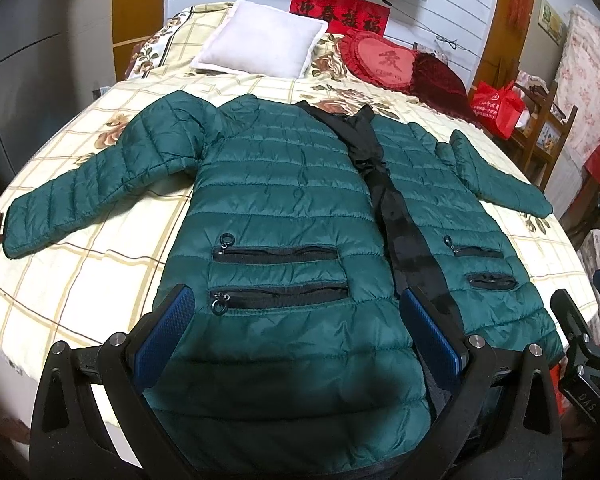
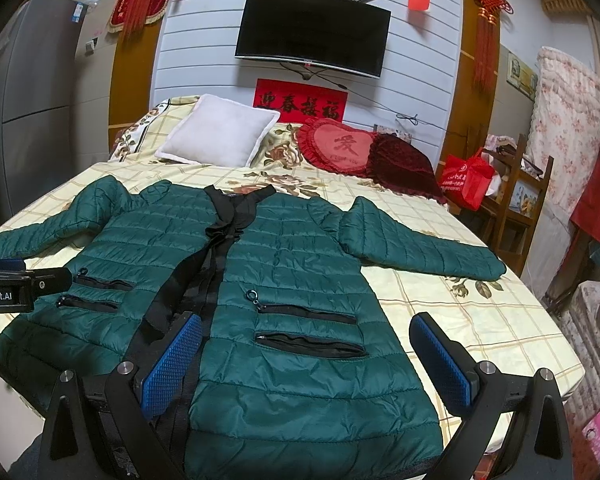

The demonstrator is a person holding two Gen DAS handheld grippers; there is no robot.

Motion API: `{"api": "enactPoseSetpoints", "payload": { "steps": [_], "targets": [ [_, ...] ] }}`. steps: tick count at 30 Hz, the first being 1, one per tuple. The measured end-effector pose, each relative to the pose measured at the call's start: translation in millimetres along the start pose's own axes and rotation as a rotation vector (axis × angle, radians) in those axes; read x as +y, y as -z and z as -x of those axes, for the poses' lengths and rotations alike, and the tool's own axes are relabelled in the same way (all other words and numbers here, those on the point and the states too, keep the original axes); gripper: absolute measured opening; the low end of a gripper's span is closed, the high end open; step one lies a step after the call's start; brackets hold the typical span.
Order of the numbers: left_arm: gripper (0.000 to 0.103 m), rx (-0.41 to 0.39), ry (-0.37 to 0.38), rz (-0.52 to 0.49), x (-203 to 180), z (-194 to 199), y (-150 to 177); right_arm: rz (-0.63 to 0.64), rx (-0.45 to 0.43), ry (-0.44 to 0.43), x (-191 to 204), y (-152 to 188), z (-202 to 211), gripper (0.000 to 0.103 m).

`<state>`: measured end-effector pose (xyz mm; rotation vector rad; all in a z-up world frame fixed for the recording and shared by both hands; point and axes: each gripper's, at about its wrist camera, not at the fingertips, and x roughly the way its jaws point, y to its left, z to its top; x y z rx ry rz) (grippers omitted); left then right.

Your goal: Fold large clothes

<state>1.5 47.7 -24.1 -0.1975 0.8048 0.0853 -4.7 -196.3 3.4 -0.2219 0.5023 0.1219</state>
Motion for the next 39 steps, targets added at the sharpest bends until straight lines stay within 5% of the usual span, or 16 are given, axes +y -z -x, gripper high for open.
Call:
{"api": "enactPoseSetpoints", "payload": {
  "steps": [23,30,39],
  "targets": [
    [0.103,0.005,-0.021,0.01,14.6,-7.8,-6.2,-0.01,0.03,0.011,-5.3,-4.8,-5.7,0.103],
    [0.103,-0.007,-0.082,0.052,52.7,-13.5,-17.4,-0.049,0.008,-0.025,-1.5,-25.3,-27.8,0.103],
    [0.103,0.01,-0.255,0.162,153.6,-37.9,-35.1,-0.049,0.022,0.032,6.5,-28.5,-83.1,0.102]
  ]
}}
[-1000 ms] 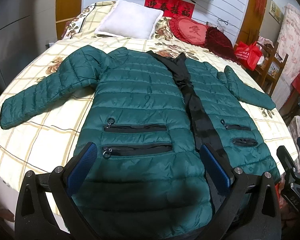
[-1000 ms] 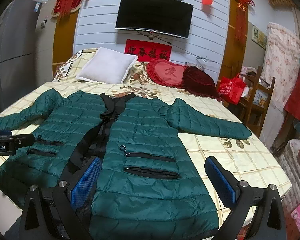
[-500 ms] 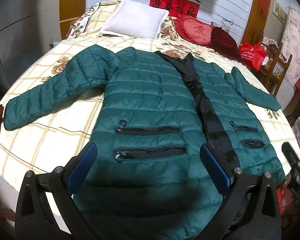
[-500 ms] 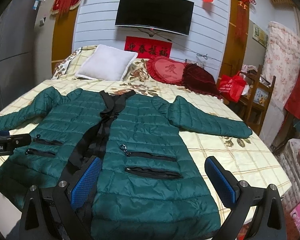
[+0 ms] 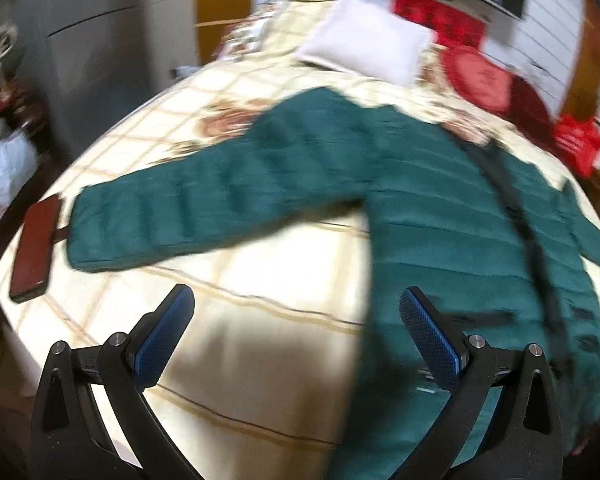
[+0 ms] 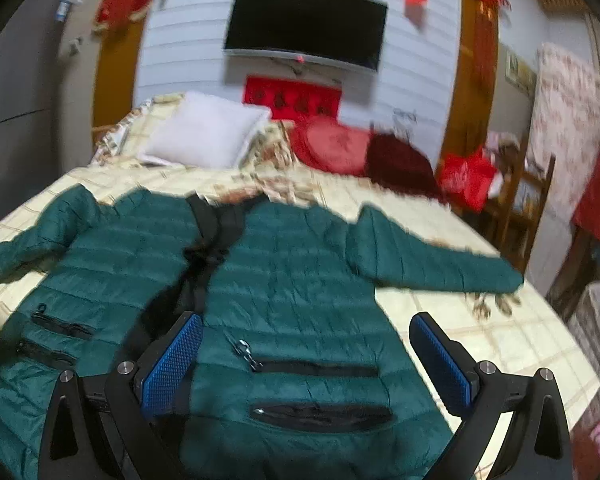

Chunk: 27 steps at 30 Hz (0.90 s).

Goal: Fold large clothes
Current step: 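Grasp the green coat's sleeve with the left gripper and lift it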

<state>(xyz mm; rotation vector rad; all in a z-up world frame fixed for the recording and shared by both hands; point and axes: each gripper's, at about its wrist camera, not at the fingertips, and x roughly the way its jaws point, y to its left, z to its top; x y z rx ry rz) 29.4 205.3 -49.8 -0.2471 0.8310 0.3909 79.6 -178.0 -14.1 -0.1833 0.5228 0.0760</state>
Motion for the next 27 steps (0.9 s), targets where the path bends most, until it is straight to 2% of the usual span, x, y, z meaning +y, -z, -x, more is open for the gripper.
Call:
{"api": "enactPoseSetpoints", "payload": {
  "steps": [4,8,11,13,17,22,23,24,25,26,27],
  "targets": [
    [0.103,-0.018,-0.101,0.087,59.1,-8.7,-3.0,-0.108,0.015,-0.002,-20.2,0.8,-3.8,0.103],
    [0.103,-0.037,-0.2,0.233,128.6,-13.4,-6.9,-0.093,0.065,-0.015,-17.7,1.9,-16.2,0.103],
    [0.103,-0.041,-0.221,0.342,175.0,-22.4,-9.7,-0.061,0.065,-0.016,-14.0,2.5,-17.9,0.103],
    [0.103,-0.031,-0.23,0.348,191.1,-30.5,-12.9,-0.049,0.068,-0.015,-12.2,3.2,-19.4,0.102],
    [0.103,0.015,-0.187,0.294,199.1,-53.8,-19.9,-0.046,0.089,-0.012,-11.1,4.8,-23.7,0.103],
    [0.1,0.058,-0.067,0.311,195.4,-76.1,-25.3,-0.037,0.111,-0.011,-8.5,6.1,-27.7,0.102],
    [0.094,0.065,-0.035,0.327,196.5,-79.4,-26.4,-0.033,0.115,-0.01,-7.9,6.3,-28.5,0.102],
    [0.081,0.07,-0.01,0.349,198.2,-82.3,-25.8,-0.032,0.118,-0.01,-7.7,6.5,-29.0,0.102],
    [0.074,0.07,-0.016,0.37,200.3,-83.5,-24.5,-0.032,0.122,-0.01,-7.8,6.8,-29.7,0.102],
    [0.051,0.057,-0.033,0.371,200.7,-81.6,-24.9,-0.033,0.125,-0.009,-8.3,7.1,-30.3,0.103],
    [0.027,0.061,-0.013,0.379,201.3,-80.8,-25.0,-0.034,0.127,-0.008,-8.7,7.4,-30.7,0.103]
  ]
}}
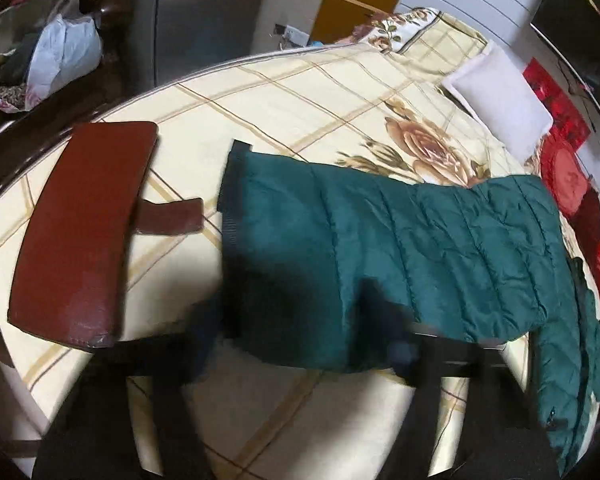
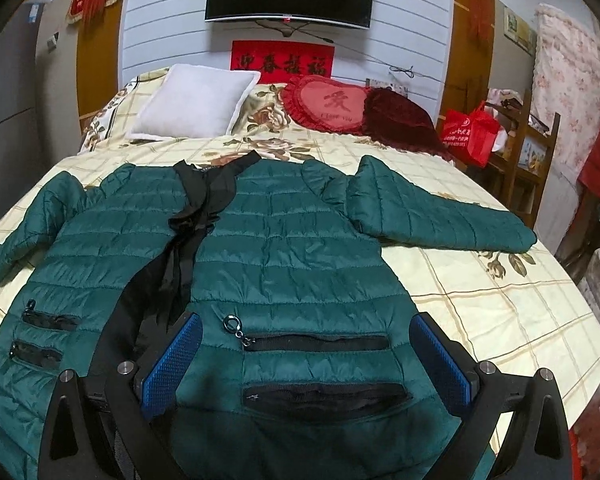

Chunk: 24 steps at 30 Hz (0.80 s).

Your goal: Fold large clothes

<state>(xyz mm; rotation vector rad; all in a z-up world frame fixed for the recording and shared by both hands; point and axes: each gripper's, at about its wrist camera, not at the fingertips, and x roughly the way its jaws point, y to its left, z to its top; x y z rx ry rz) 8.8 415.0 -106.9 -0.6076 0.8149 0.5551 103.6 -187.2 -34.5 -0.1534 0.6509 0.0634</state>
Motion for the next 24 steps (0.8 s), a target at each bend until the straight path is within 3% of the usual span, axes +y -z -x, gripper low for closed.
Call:
{"api": "enactPoseSetpoints", "payload": {
  "steps": [2,5,11,24],
  "targets": [
    [0.024,0.009,0.061,0.033,3.0,4.6,-2.5,-0.006,0.003,0.001,-2.3,0.2,-0.3,0.102],
    [0.022,-0.068,0.088,-0.004,-7.9,32.0,-6.7,-0.013,0.002,0.001,-4.6,0.1,-0.7,0.102],
    [0.021,-0.199,0.268,-0.106,-66.8,89.1,-13.7,-0.02,-0.004,0.0,-6.5,-0.2,0.8,0.103],
    [0.021,-0.216,0.494,-0.297,-222.7,129.4,-0.8,-0.046,-0.001,0.029,-27.3,1.8,1.7,0.103]
  ]
}}
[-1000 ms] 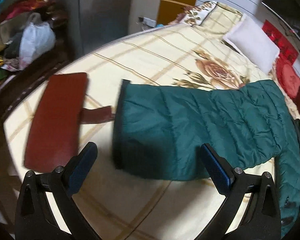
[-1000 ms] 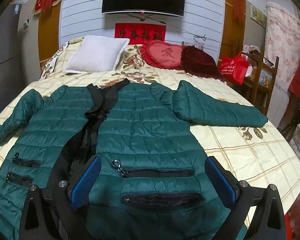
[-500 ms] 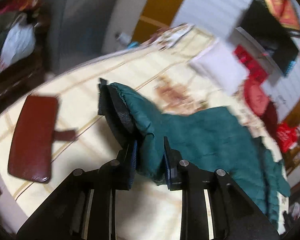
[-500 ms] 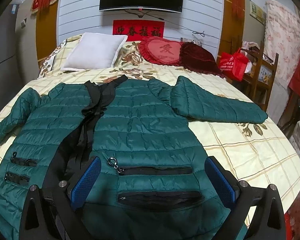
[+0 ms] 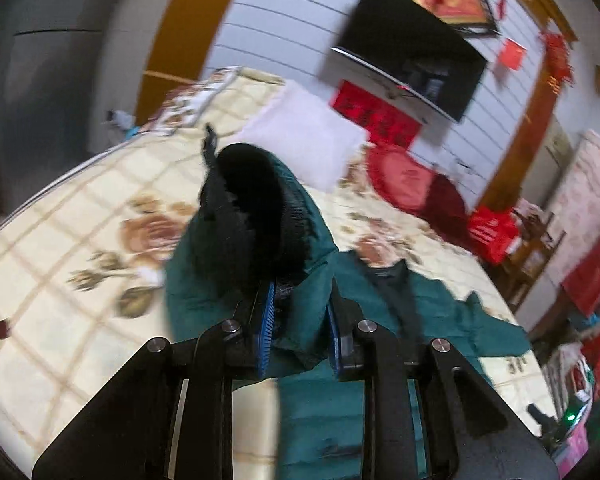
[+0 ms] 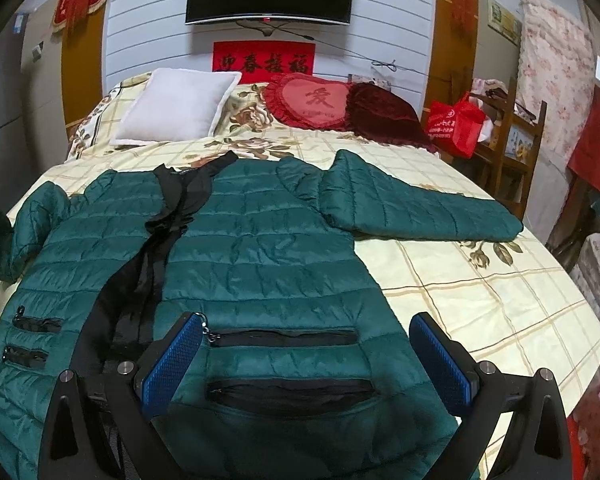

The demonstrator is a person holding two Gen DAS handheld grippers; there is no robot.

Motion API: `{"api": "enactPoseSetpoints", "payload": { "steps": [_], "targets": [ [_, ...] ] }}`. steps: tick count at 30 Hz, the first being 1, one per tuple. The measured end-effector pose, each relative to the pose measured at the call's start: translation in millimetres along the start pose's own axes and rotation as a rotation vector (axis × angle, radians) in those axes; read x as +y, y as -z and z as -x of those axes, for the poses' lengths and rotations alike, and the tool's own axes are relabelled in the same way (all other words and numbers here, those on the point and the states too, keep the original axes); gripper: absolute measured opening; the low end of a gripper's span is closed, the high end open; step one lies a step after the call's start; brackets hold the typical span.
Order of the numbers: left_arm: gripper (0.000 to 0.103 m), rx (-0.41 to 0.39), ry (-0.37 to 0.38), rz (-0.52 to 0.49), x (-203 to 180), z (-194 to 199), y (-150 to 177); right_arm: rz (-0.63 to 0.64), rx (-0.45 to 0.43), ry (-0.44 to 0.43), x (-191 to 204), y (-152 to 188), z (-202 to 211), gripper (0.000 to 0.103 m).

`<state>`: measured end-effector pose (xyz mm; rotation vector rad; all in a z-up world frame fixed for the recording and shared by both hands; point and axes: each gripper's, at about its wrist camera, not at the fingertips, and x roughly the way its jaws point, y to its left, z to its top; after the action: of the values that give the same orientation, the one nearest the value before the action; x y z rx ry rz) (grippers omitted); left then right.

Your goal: Fold large clothes

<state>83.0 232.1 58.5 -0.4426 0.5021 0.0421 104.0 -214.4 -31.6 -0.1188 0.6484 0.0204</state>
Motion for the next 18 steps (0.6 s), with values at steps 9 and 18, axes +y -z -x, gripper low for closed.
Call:
{"api": "enactPoseSetpoints", "payload": {
  "steps": [9,18],
  "targets": [
    [0.013,0.039,0.213,-0.133,-131.6,-63.3,-9.7,-0.003,0.04,0.027,-14.3,4.2,-4.9,0.102],
    [0.013,0.15,0.203,-0.16,-156.6,-104.2,27.2,-0.064,0.078,0.019,-39.5,9.9,-9.6,0.102]
  ]
}}
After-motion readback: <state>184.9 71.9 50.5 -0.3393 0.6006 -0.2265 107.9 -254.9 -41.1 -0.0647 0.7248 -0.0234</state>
